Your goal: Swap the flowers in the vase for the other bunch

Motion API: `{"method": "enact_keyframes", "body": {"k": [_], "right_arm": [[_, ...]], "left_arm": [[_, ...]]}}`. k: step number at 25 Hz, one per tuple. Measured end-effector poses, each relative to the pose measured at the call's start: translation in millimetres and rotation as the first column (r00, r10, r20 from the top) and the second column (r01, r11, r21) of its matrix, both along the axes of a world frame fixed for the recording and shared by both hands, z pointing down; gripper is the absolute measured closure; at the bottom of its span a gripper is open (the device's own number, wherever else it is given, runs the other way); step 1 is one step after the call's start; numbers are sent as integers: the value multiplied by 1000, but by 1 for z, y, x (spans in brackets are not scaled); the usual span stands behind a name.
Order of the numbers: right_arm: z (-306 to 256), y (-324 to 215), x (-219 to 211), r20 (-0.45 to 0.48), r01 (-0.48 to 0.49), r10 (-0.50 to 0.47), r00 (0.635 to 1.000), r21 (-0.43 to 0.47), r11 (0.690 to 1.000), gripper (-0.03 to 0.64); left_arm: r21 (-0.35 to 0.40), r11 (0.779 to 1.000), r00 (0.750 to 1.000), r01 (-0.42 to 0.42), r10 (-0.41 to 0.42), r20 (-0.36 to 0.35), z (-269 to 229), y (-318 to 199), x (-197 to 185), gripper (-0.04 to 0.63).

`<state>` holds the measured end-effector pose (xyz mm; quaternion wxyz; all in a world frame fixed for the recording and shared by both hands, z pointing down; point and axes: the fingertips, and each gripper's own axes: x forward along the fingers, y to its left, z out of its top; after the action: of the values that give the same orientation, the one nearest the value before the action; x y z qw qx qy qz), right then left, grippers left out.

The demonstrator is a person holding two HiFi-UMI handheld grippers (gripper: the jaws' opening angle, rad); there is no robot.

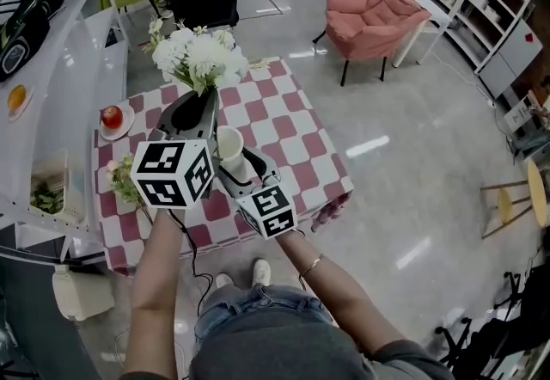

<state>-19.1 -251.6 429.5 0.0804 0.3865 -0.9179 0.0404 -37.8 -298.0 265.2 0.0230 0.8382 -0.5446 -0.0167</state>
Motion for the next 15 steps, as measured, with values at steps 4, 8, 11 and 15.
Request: {"method": "enact_keyframes", "body": {"k": [4, 8, 11, 15], "right_arm": [[0, 0, 1, 3, -5, 5, 1000, -1, 1000, 337], [1, -1, 1, 5, -13, 13, 1000, -8, 1000, 336], [2, -2, 0, 4, -14, 14, 1000, -10, 1000, 336], [3, -1, 1, 3, -15, 15, 1000, -10, 1000, 336]], "left_arm": [[-38, 999, 1000, -25, 26, 12, 14, 6, 2, 560], [-82, 996, 999, -37, 38, 17, 30, 10, 0, 560], [-119, 992, 999, -41, 43, 14, 44, 13, -2, 561], [-157, 986, 998, -50, 54, 18, 60, 18, -3, 561]]}}
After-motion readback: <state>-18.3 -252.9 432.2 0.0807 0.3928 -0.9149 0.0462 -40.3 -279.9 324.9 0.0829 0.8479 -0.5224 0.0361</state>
